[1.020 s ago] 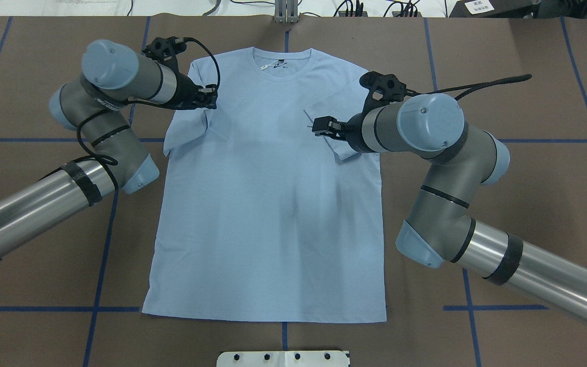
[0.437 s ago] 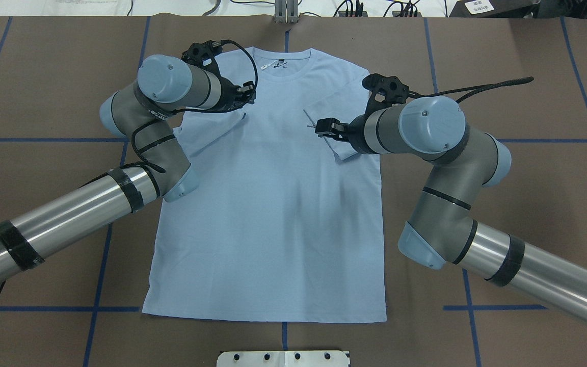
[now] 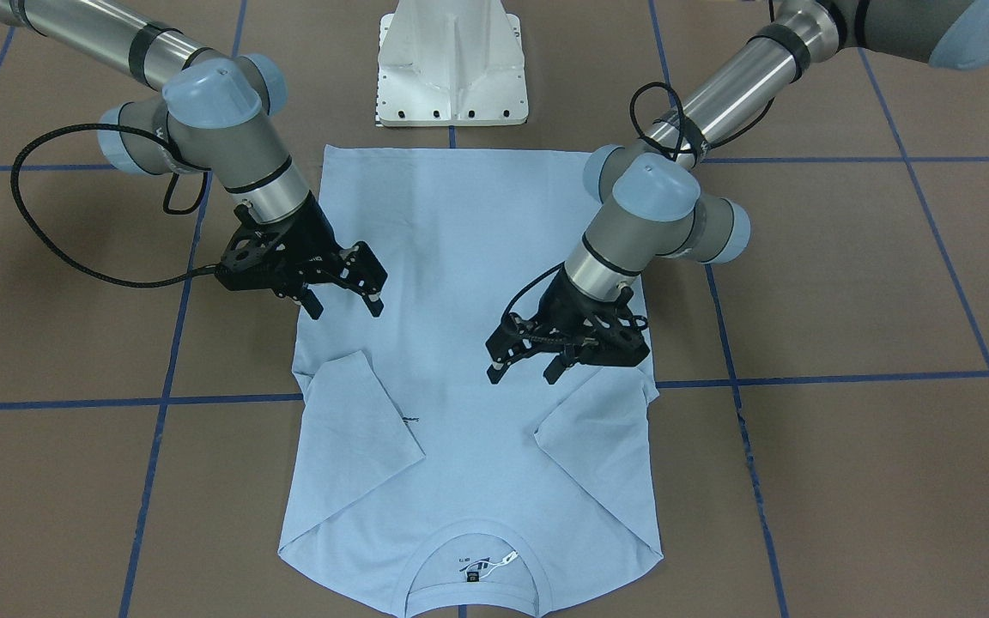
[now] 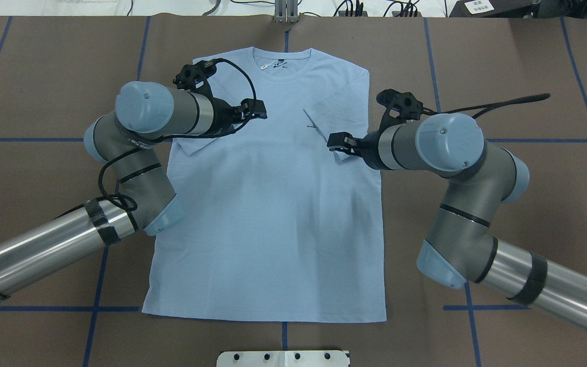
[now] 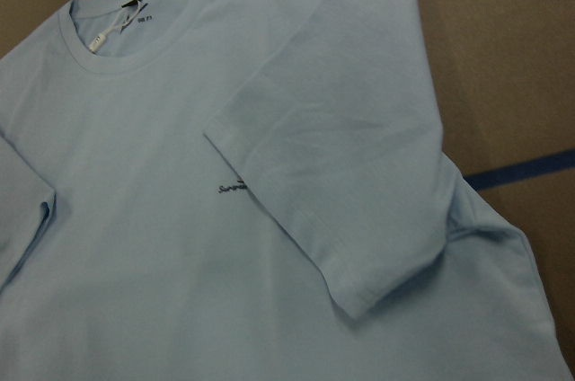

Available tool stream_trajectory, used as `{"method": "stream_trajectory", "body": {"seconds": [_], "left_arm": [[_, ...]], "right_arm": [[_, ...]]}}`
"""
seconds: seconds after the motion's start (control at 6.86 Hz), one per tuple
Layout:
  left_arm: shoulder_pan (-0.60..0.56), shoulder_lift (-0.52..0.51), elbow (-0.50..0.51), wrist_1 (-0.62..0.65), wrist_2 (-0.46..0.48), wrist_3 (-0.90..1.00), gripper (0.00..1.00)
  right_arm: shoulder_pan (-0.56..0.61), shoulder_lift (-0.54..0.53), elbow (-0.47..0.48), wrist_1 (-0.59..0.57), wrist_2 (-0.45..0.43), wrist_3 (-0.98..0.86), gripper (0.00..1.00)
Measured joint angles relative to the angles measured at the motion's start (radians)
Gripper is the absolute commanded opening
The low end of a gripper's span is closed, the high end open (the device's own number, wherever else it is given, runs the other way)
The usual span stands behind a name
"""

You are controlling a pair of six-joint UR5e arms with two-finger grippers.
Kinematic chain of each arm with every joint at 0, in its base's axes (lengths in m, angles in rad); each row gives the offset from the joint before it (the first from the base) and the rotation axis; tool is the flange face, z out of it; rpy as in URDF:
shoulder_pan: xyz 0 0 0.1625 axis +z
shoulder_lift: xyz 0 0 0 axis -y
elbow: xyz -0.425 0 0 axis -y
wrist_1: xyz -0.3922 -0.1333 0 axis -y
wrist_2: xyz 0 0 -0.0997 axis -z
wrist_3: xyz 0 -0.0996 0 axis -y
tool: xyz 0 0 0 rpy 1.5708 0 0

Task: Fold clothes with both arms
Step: 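Fold the sleeve inward with the left gripper while the right gripper withdraws, then move both grippers to the hem corners nearest the robot and grasp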

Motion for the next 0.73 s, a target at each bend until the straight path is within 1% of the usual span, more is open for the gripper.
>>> {"method": "stream_trajectory", "body": {"seconds": [0.15,0.29,0.44,0.58,0.73], "left_arm": [[0.014,0.041,-0.085,0.02,-0.001,-0.024,0.96],[0.036,0.059,-0.158,0.063,-0.002,-0.054,0.93],[0.065,0.082,-0.255,0.15,-0.015,-0.075,0.93],[0.084,0.118,-0.35,0.238,-0.033,-0.085,0.93],[0.092,0.154,-0.414,0.285,-0.04,-0.086,0.93]], "right_arm": [[-0.052,-0.089,0.083,-0.001,-0.011,0.055,0.99],[-0.125,-0.153,0.147,-0.025,-0.04,0.128,0.95],[-0.228,-0.189,0.221,-0.128,-0.09,0.212,0.92],[-0.325,-0.202,0.293,-0.254,-0.14,0.295,0.84],[-0.412,-0.214,0.338,-0.336,-0.193,0.396,0.83]]}}
